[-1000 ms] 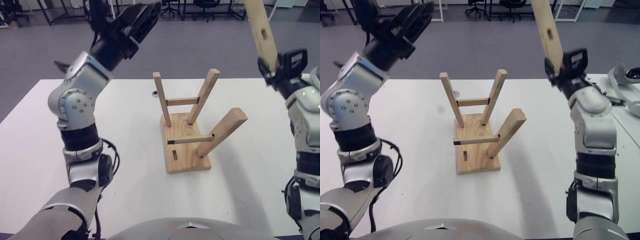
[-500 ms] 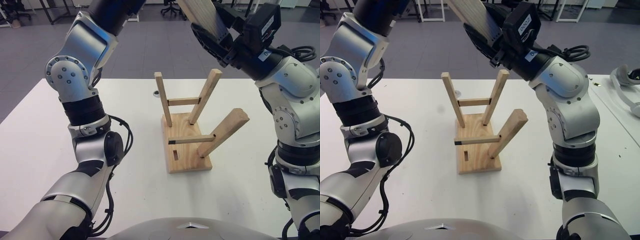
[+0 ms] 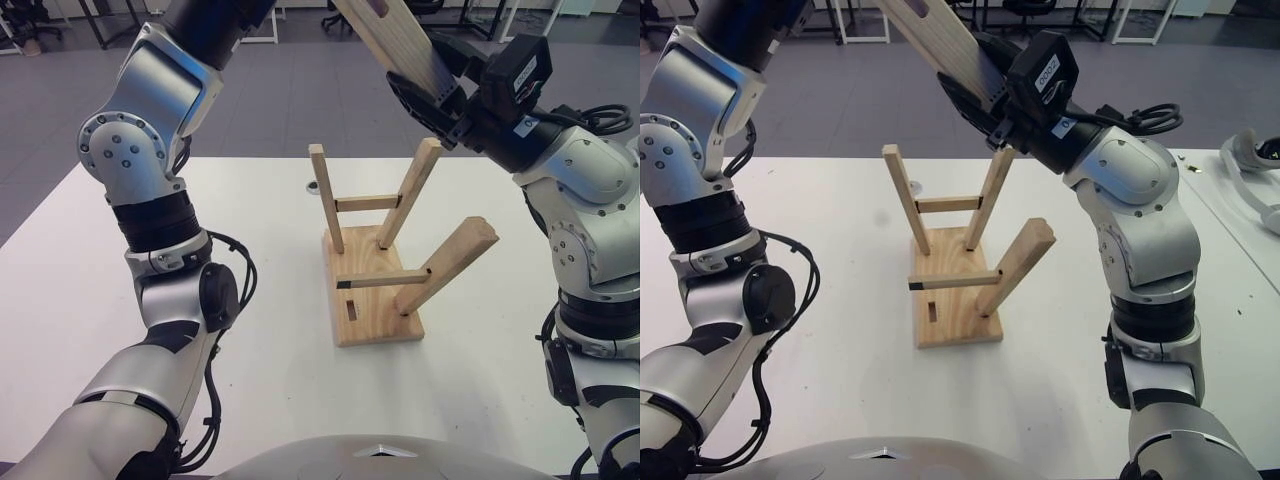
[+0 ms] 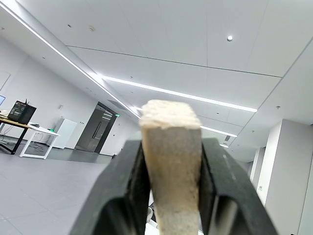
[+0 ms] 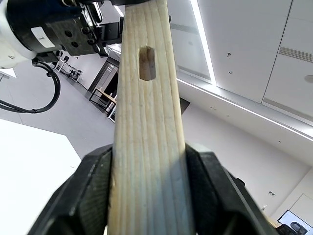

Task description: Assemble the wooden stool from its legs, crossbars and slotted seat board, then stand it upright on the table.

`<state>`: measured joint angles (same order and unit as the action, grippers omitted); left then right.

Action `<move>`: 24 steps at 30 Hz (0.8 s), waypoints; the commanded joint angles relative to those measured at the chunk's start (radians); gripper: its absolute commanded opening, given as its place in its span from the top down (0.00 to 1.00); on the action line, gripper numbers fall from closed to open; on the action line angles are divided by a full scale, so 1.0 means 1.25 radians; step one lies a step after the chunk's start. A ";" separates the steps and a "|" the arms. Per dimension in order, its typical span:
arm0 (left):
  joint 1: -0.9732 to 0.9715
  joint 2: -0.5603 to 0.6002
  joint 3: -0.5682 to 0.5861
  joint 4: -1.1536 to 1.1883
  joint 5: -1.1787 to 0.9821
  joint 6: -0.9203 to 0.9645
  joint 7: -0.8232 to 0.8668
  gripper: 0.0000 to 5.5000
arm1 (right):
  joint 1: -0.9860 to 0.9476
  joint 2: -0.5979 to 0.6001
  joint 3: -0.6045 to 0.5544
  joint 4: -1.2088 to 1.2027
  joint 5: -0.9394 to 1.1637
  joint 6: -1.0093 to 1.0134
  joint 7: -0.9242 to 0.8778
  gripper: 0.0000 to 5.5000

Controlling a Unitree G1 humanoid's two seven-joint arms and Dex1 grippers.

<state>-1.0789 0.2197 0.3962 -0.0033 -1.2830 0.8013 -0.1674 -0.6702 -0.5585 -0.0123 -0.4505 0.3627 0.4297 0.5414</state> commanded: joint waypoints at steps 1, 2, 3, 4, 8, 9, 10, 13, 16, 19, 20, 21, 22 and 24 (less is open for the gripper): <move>0.019 0.016 0.002 -0.026 -0.009 0.003 0.030 0.81 | 0.001 -0.009 -0.003 -0.010 0.006 0.018 0.014 0.52; 0.021 0.018 0.006 -0.031 -0.014 0.001 0.037 0.81 | 0.004 -0.014 0.002 -0.010 0.000 0.020 0.017 0.47; 0.023 0.021 0.011 -0.038 -0.019 -0.002 0.046 0.81 | 0.008 -0.019 0.006 -0.008 -0.012 0.019 0.018 0.44; 0.024 0.027 0.018 -0.046 -0.026 -0.003 0.055 0.81 | 0.014 -0.025 0.009 -0.008 -0.022 0.020 0.020 0.41; 0.030 0.076 0.061 -0.066 -0.048 -0.007 0.093 0.81 | 0.043 -0.059 -0.023 0.000 -0.024 0.051 0.026 0.30; 0.029 0.092 0.073 -0.069 -0.057 -0.008 0.101 0.81 | 0.055 -0.067 -0.040 0.003 -0.018 0.063 0.026 0.30; 0.028 0.105 0.084 -0.073 -0.070 -0.007 0.110 0.81 | 0.068 -0.075 -0.058 0.001 -0.013 0.074 0.024 0.30; 0.065 0.150 0.115 -0.121 -0.164 0.018 0.175 0.81 | 0.142 -0.153 -0.133 -0.011 -0.002 0.101 0.067 0.30; 0.169 0.192 0.116 -0.216 -0.323 0.034 0.309 0.81 | 0.298 -0.247 -0.183 -0.051 -0.016 0.139 0.127 0.30; 0.288 0.261 0.119 -0.311 -0.403 0.033 0.365 0.81 | 0.497 -0.338 -0.200 -0.045 -0.067 0.140 0.204 0.30; 0.337 0.284 0.118 -0.340 -0.410 0.038 0.365 0.81 | 0.561 -0.353 -0.179 -0.047 -0.085 0.123 0.227 0.30; 0.391 0.291 0.115 -0.368 -0.422 0.034 0.375 0.81 | 0.606 -0.356 -0.142 -0.046 -0.101 0.110 0.237 0.30; 0.441 0.298 0.107 -0.394 -0.426 0.031 0.377 0.81 | 0.637 -0.353 -0.108 -0.044 -0.116 0.100 0.242 0.30; 0.544 0.310 0.083 -0.441 -0.405 0.037 0.367 0.81 | 0.686 -0.349 -0.014 -0.034 -0.165 0.075 0.250 0.30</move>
<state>-0.4921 0.5826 0.5295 -0.5076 -1.8047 0.8363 0.2934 0.1417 -0.9895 -0.1145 -0.5007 0.1995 0.5476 0.8417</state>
